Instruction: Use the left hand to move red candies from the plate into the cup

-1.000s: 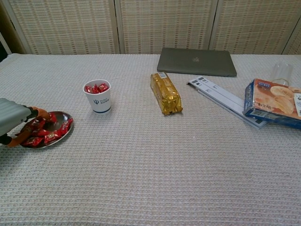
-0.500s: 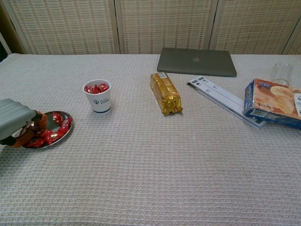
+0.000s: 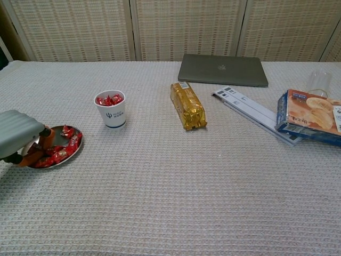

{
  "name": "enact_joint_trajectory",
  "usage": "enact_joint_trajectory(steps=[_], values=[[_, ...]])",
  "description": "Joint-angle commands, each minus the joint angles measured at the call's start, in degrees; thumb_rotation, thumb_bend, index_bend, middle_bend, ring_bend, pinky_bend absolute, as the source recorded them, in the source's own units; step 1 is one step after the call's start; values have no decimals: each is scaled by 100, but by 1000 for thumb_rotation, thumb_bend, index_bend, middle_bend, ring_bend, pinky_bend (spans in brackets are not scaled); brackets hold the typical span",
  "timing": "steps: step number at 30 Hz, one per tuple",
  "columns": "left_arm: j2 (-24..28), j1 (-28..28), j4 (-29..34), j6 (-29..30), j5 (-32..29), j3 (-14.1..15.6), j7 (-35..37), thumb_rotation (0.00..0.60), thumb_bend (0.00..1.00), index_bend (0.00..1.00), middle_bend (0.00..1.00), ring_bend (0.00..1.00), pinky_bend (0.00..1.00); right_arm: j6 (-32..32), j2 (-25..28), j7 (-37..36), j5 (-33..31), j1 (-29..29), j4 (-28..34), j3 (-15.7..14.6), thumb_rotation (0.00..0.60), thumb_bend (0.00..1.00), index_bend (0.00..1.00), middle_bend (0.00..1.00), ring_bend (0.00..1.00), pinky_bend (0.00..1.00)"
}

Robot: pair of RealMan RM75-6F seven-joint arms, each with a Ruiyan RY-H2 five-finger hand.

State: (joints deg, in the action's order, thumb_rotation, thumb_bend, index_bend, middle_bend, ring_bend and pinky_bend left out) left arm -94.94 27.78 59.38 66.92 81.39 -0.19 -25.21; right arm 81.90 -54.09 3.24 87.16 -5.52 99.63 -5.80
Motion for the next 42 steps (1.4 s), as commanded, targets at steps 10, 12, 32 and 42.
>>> enact_joint_trajectory(steps=[10, 12, 32, 42], values=[[235, 124, 501, 6, 58, -189, -93, 600, 410, 565, 586, 610, 1000, -5, -4, 7, -22, 3, -3, 9, 600, 43, 0, 0, 0, 289], [273, 137, 584, 29, 54, -233, -90, 600, 410, 566, 587, 615, 1000, -2, -3, 1, -26, 2, -6, 10, 600, 43, 0, 0, 0, 289], [113, 1392, 1302, -479, -278, -1392, -293, 600, 411, 541, 553, 607, 1000, -139, -4, 21, -223, 69, 5, 78, 600, 43, 0, 0, 0, 289], [-430, 1835, 556, -735, -521, -1510, -293, 600, 410, 499, 513, 566, 1000, -164, 23, -51, -320, 77, -15, 112, 600, 42, 0, 0, 0, 289]])
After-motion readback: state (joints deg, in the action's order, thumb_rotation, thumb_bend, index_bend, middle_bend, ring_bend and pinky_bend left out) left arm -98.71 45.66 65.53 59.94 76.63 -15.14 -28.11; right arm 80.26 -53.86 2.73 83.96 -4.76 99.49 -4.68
